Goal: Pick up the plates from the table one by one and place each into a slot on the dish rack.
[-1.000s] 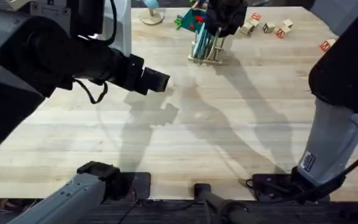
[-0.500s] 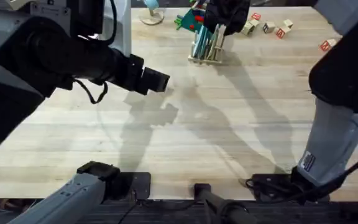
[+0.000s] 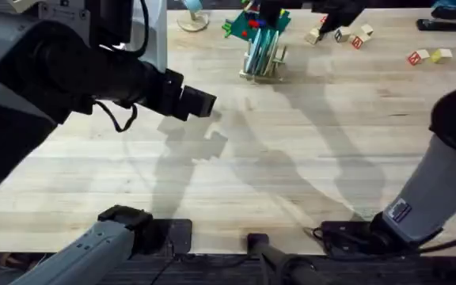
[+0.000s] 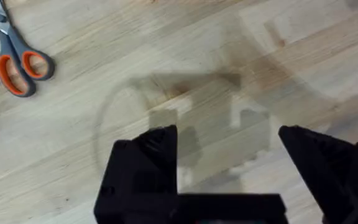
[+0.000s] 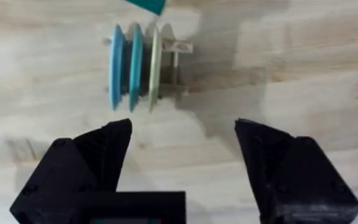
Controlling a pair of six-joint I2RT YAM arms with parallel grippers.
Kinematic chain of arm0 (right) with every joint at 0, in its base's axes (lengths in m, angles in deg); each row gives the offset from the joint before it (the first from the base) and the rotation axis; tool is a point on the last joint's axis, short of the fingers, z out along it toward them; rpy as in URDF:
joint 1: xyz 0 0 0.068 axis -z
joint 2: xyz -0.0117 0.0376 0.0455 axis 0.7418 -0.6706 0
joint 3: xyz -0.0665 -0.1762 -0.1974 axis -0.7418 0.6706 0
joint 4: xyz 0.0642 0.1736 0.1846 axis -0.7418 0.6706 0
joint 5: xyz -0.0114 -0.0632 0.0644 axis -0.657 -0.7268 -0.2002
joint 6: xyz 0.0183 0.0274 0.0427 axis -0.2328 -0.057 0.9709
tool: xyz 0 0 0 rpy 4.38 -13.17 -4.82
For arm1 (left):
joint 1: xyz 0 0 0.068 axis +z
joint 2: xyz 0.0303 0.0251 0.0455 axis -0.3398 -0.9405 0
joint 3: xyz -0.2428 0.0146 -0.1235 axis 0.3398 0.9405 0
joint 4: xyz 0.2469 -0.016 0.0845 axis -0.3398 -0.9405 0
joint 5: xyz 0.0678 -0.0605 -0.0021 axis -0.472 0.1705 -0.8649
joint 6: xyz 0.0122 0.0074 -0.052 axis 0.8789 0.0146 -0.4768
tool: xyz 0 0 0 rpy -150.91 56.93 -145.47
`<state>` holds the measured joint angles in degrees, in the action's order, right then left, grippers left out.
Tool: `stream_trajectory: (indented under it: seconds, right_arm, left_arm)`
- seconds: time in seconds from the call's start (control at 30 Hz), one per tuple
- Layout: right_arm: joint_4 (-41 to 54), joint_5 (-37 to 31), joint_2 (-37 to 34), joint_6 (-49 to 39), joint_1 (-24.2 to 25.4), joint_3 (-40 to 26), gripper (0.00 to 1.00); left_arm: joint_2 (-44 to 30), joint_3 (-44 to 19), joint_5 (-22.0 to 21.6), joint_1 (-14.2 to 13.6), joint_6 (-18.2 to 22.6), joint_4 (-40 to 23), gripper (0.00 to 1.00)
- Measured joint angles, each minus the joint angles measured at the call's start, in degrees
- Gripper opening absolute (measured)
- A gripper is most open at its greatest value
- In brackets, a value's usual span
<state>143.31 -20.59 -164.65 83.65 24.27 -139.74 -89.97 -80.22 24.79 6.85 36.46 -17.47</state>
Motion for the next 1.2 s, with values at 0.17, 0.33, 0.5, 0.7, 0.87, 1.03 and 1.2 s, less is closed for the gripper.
stream_trajectory:
  seconds: [0.17, 0.33, 0.5, 0.7, 0.87, 1.03, 1.2]
  right_arm:
    - [6.1, -1.73, 2.18, -2.83, 0.0, -0.02, 0.993]
    - [12.33, -4.4, 4.23, -4.68, 0.0, -0.02, 0.993]
    - [12.85, -5.62, 6.36, -7.15, 0.01, 0.7, 0.994]
    - [8.1, -5.99, 14.72, -9.77, 0.02, 10.98, 0.995]
    - [-0.88, -4.26, 25.51, -13.09, 0.02, 25.44, 0.993]
    - [-8.9, 1.71, 35.36, -17.33, 0.02, 37.98, 0.994]
    - [-13.63, 6.8, 41.67, -19.77, 0.02, 46.45, 0.995]
  left_arm:
    - [0.0, 0.0, 0.0, 0.0, 0.0, 0.0, 0.993]
    - [0.0, 0.0, 0.0, 0.0, 0.0, 0.0, 0.993]
    - [0.0, 0.0, 0.0, 0.0, 0.0, 0.0, 0.993]
    - [0.0, 0.0, 0.0, 0.0, 0.0, 0.0, 0.993]
    - [0.0, 0.0, 0.0, 0.0, 0.0, 0.0, 0.994]
    - [0.0, 0.0, 0.0, 0.0, 0.0, 0.0, 0.994]
    - [0.0, 0.0, 0.0, 0.0, 0.0, 0.0, 0.994]
